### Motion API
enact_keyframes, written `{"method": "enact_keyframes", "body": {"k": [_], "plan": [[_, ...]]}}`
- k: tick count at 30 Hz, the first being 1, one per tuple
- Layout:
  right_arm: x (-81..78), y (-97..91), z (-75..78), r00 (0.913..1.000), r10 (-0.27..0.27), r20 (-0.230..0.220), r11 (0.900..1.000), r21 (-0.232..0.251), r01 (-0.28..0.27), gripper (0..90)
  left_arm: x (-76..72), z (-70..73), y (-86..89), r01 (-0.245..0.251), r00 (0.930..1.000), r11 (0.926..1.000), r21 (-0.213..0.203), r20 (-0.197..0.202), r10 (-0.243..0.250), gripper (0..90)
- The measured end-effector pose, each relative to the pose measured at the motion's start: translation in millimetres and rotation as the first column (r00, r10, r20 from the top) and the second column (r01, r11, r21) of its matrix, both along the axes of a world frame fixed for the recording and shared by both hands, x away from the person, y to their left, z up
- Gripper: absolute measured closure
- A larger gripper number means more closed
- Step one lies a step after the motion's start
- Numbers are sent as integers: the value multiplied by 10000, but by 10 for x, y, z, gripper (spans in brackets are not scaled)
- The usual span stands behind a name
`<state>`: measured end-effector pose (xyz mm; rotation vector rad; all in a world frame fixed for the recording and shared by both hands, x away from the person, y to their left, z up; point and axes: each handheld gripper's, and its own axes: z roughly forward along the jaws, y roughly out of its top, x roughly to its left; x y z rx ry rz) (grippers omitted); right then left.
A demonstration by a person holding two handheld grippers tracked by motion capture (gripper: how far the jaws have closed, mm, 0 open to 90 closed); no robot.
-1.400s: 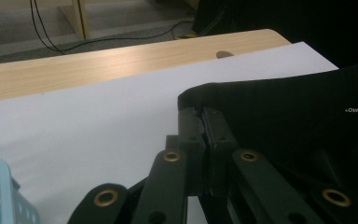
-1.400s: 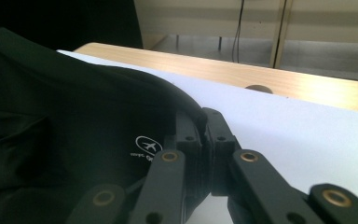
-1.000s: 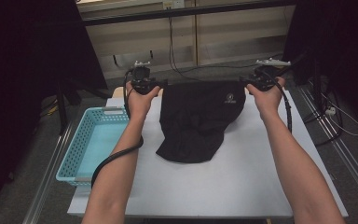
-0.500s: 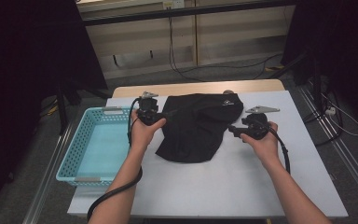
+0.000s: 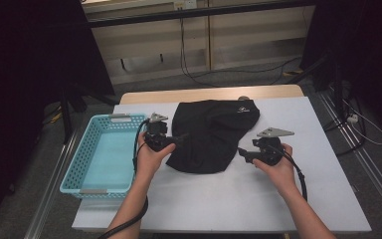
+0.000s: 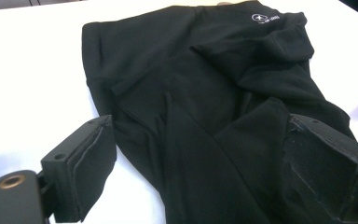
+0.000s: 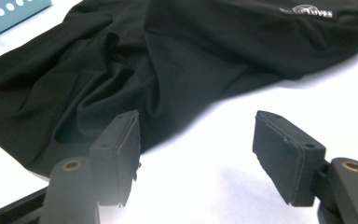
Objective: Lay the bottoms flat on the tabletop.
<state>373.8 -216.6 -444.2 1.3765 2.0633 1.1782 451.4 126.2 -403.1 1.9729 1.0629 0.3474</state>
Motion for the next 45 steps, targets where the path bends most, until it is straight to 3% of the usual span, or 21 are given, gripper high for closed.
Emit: {"method": "enact_keyframes", "body": {"k": [3, 6, 12, 13, 16, 19, 20, 25, 30, 37, 39, 42, 43, 45], "plan": [[7, 40, -1, 9998, 131, 137, 9999, -4, -131, 341, -57, -47, 3, -21, 10000, 9997, -229, 21, 21, 98], [52, 108, -38, 9994, 245, 228, 9997, -66, -244, 372, -64, -77, 0, 178, 9998, 9998, 28, -81, -178, 97], [172, 196, -97, 9996, 266, 115, 9996, -114, -264, 476, -82, -112, 26, 132, 9999, 9999, 57, -91, -131, 94], [208, 225, -121, 9995, 316, 93, 9995, -31, -316, 551, -83, -123, 24, 115, 9999, 9999, 72, -81, -114, 94], [231, 249, -151, 9993, 376, -16, 9993, -38, -376, 584, -79, -143, 30, 132, 9998, 9999, 50, -120, -131, 94], [255, 303, -205, 9974, 673, -274, 9974, -224, -679, 693, -84, -162, 21, 143, 9999, 9998, 122, -85, -142, 94], [263, 331, -220, 9950, 920, -384, 9952, -301, -932, 768, -86, -164, 21, 161, 9998, 9998, 110, -87, -160, 94], [285, 350, -238, 9891, 1344, -598, 9904, -230, -1360, 885, -104, -157, 24, 186, 9998, 9998, -13, -84, -186, 94], [242, 301, -200, 9871, 1439, -697, 9887, -328, -1464, 894, -119, -153, 41, 61, 10000, 10000, -14, -47, -61, 96], [-22, 42, -61, 9911, 1260, -424, 9906, -482, -1280, 894, -137, -191, -1, 99, 9999, 9999, 78, -25, -98, 99], [-33, 19, -60, 9915, 1238, -399, 9906, -541, -1258, 894, -142, -196, -10, 133, 9999, 9999, 89, -31, -133, 100], [-61, -56, -90, 9911, 1125, -714, 9906, -701, -1175, 893, -143, -202, -17, 110, 9999, 9999, 97, -21, -109, 101], [-73, -79, -108, 9897, 1155, -849, 9877, -963, -1235, 893, -144, -212, -23, 82, 10000, 9999, 92, -37, -82, 101], [-77, -85, -103, 9890, 1175, -902, 9881, -890, -1255, 876, -139, -233, -27, 142, 9999, 9997, 205, -70, -141, 104]]}}
